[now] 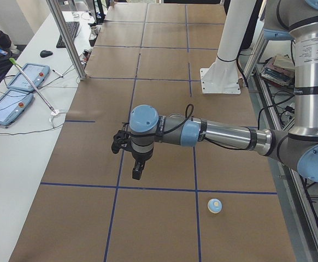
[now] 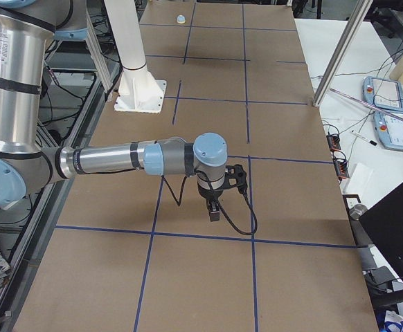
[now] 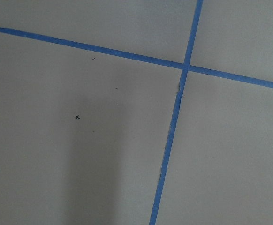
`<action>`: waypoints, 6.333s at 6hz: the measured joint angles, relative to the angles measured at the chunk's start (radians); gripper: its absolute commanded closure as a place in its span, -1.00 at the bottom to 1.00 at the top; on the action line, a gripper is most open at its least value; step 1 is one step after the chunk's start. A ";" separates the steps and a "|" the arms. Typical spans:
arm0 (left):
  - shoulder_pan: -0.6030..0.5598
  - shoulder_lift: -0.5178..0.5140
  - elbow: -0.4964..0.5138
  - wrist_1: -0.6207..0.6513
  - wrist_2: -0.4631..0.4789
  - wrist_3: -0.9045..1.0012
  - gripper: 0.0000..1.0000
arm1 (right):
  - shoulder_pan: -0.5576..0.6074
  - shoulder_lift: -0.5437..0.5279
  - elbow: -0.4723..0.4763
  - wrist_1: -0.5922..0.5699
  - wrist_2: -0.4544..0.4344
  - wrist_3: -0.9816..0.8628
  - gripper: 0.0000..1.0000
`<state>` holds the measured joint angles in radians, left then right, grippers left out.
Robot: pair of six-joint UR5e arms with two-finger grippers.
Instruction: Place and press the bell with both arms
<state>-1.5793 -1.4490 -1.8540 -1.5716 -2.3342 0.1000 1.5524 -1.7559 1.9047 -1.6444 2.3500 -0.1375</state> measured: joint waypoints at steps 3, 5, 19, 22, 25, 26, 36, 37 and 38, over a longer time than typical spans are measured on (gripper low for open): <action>0.077 0.096 0.007 -0.039 -0.136 -0.006 -1.00 | 0.000 -0.002 -0.002 0.000 0.000 -0.001 -1.00; 0.104 0.183 0.009 -0.056 -0.107 -0.006 -1.00 | 0.000 -0.007 -0.005 0.000 0.000 -0.001 -1.00; 0.520 0.407 0.305 -0.603 -0.043 -0.287 -1.00 | 0.000 -0.022 -0.019 0.000 -0.001 -0.003 -1.00; 0.576 0.407 0.315 -0.601 -0.043 -0.291 -1.00 | 0.000 -0.022 -0.021 -0.001 0.000 -0.002 -1.00; 0.613 0.407 0.317 -0.597 -0.042 -0.294 -1.00 | 0.000 -0.022 -0.020 -0.002 0.000 -0.001 -1.00; 0.624 0.407 0.321 -0.596 -0.042 -0.295 -1.00 | 0.000 -0.022 -0.020 -0.002 0.000 -0.001 -1.00; 0.703 0.406 0.332 -0.595 -0.030 -0.328 -0.76 | 0.000 -0.024 -0.018 -0.002 0.000 0.002 -1.00; 0.706 0.406 0.333 -0.594 -0.029 -0.329 -0.76 | 0.000 -0.024 -0.018 -0.002 0.000 0.002 -1.00; 0.707 0.406 0.333 -0.594 -0.028 -0.330 -0.36 | 0.000 -0.024 -0.018 -0.002 0.000 0.002 -1.00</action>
<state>-0.8721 -1.0431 -1.5206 -2.1660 -2.3626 -0.2300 1.5524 -1.7794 1.8870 -1.6460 2.3501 -0.1350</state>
